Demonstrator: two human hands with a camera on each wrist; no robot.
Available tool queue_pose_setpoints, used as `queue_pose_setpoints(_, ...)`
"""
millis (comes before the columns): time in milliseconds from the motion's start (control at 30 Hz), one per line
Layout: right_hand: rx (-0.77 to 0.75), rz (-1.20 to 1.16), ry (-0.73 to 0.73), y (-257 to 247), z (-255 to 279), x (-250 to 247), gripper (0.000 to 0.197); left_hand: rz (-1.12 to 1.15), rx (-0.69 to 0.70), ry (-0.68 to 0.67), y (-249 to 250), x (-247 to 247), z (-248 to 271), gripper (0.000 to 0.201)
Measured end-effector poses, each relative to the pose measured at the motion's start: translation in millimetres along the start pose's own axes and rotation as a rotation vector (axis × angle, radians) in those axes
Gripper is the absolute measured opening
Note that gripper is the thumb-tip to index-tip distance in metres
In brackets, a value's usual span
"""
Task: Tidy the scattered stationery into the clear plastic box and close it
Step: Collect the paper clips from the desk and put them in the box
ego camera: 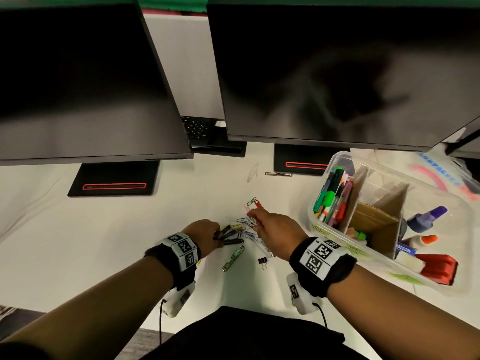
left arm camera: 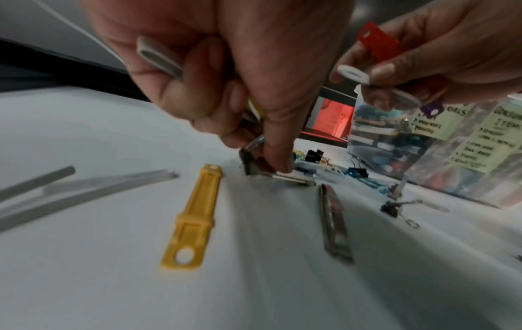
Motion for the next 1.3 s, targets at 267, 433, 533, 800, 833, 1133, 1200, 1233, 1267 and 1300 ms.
queue_pose_setpoints(267,-0.049,0.027,-0.143,-4.1,-5.8,25.1,0.042,0.193,-0.075,0.1,-14.2,-15.0,10.1,0.025)
queue_pose_setpoints(433,-0.072,0.056,-0.246,-18.2,-8.1,45.0,0.035,0.261,-0.121,0.145,-28.0,-16.6,21.3,0.03)
queue_pose_setpoints(533,-0.116,0.184,-0.295,-27.0,-8.3,56.1,0.029,0.272,-0.136,0.149,-32.5,-19.4,25.5,0.028)
queue_pose_setpoints(800,-0.246,0.449,-0.406,-31.3,0.8,71.8,0.031,0.222,-0.11,0.114,-33.9,-24.4,25.3,0.024)
queue_pose_setpoints(833,-0.252,0.474,-0.404,-30.8,1.8,71.1,0.031,0.221,-0.106,0.109,-32.0,-24.6,24.9,0.024)
queue_pose_setpoints(1133,-0.274,0.487,-0.319,-25.8,2.9,61.6,0.031,0.313,-0.107,0.177,-12.8,-32.1,21.2,0.022)
queue_pose_setpoints(1200,-0.271,0.42,-0.25,-26.5,4.9,47.2,0.033,0.348,-0.09,0.199,-8.0,-37.2,18.3,0.023)
queue_pose_setpoints(1233,-0.26,0.377,-0.208,-26.0,6.7,36.6,0.033,0.367,-0.078,0.215,-4.5,-40.4,14.9,0.026)
queue_pose_setpoints(1267,-0.241,0.329,-0.17,-26.9,9.2,25.2,0.033,0.387,-0.073,0.232,-2.0,-43.4,11.8,0.028)
queue_pose_setpoints(1300,-0.212,0.282,-0.139,-26.3,11.9,12.7,0.033,0.41,-0.069,0.249,1.8,-47.1,8.8,0.03)
Point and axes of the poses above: each hand's wrist, its own z-axis away from the middle knuckle, its own x-axis out of the palm, y = z × x, the point moved 5 cm from there along -z, towards the middle knuckle, and after that the axes turned 6 degrees about x, right-handed, at the moved point
